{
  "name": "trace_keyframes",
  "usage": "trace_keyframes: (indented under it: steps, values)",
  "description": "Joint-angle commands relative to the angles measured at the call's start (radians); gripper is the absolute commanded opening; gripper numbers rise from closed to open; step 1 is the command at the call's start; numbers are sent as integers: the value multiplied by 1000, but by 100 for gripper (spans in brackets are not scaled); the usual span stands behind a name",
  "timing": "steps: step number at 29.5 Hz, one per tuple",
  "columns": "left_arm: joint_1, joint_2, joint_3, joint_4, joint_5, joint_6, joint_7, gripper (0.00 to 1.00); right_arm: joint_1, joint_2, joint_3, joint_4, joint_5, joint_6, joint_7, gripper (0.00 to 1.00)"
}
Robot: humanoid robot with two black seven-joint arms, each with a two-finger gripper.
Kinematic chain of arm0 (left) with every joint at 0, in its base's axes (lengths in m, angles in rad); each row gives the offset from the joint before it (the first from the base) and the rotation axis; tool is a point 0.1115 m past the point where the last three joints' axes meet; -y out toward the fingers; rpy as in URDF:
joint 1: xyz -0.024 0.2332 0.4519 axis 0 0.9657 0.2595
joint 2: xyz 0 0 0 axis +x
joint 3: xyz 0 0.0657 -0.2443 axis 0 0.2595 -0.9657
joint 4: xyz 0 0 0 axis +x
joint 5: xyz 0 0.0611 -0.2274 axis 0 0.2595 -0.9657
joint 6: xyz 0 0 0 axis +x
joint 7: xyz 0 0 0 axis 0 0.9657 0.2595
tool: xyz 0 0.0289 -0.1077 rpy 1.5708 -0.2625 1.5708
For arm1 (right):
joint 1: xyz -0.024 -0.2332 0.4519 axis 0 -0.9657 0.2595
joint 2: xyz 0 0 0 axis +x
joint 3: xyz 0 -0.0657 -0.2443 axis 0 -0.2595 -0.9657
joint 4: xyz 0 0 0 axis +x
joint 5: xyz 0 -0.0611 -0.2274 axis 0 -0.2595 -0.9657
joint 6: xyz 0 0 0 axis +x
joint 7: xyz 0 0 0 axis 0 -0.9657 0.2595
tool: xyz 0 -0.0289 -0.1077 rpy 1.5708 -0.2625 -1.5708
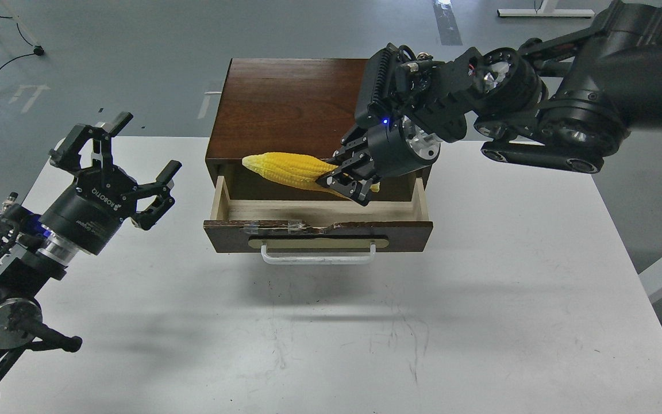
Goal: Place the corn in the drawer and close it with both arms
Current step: 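Carry the corn over the open drawer and lower it inside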
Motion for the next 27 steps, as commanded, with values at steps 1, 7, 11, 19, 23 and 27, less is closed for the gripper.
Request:
trace_keyframes:
  steps: [1,7,11,19,23,27]
  values:
    - [0,0,0,0,0,0,-2,100,-7,2,-5,-3,2,-1,0,30]
    - [0,0,0,0,0,0,-2,100,-16,2,-5,-3,5,-1,0,53]
    - [0,-2,0,0,0,0,-2,100,-16,2,-3,-2,7,-3,0,60]
    - [0,0,0,0,0,-2,-2,100,-4,-45,13,14,99,-26,0,96]
    - [0,0,0,0,0,-2,-2,100,6,-132,85,25,206,-24,0,97]
    - [0,-2,0,0,0,-2,-2,100,-5,-246,132,29,329,-20,0,98]
